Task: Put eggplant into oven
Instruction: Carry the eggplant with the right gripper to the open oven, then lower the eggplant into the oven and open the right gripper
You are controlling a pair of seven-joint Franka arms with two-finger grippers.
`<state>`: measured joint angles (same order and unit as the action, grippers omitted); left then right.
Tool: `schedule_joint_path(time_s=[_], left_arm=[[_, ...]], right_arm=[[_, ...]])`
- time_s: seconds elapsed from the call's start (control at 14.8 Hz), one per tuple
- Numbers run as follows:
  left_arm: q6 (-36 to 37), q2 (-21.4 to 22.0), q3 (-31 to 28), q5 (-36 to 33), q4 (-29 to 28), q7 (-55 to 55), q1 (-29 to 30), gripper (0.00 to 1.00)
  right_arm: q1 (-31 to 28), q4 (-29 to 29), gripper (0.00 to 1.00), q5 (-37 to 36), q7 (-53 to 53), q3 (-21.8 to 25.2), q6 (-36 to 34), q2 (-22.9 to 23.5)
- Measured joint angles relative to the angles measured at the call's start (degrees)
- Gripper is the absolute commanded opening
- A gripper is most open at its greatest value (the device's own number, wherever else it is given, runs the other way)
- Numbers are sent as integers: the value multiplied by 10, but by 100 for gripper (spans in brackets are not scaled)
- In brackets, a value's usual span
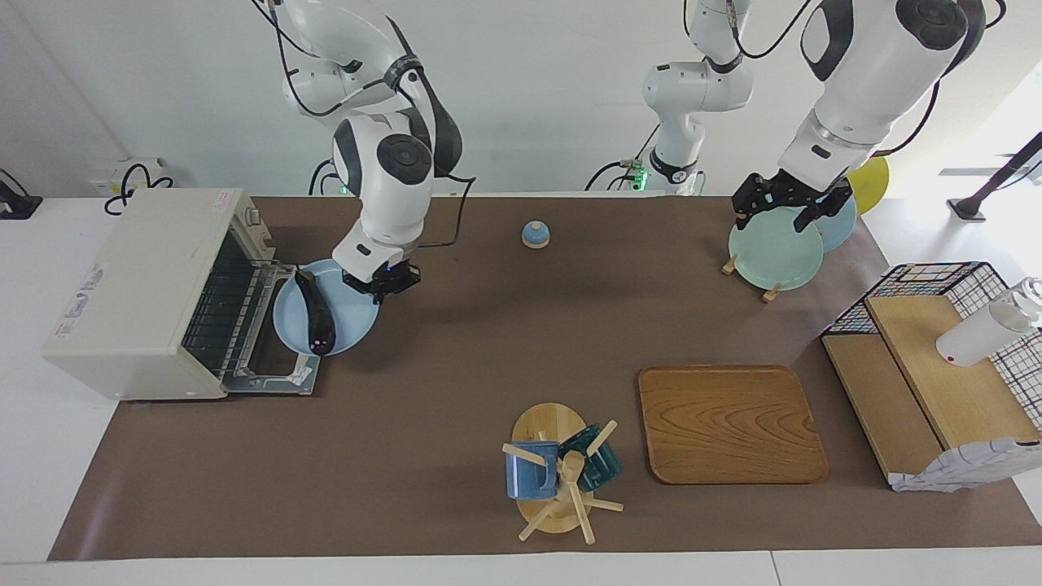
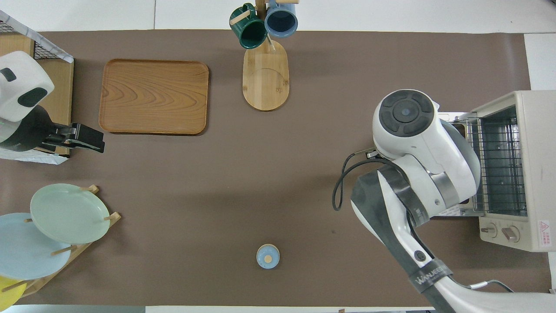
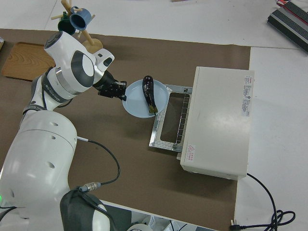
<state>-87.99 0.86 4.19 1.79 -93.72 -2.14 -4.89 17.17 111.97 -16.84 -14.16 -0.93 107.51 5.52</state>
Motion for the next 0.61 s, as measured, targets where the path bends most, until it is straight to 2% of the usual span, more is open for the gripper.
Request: schedule_joint_path(time_s=[0.34, 0.61], left_arm=[[0, 0, 0, 0, 0, 0, 0, 100], [0, 0, 0, 0, 0, 0, 0, 100]], right_arm=[[-89, 57, 0, 0, 69, 0, 7, -50], [-142, 111, 0, 1, 117, 0, 57, -79]])
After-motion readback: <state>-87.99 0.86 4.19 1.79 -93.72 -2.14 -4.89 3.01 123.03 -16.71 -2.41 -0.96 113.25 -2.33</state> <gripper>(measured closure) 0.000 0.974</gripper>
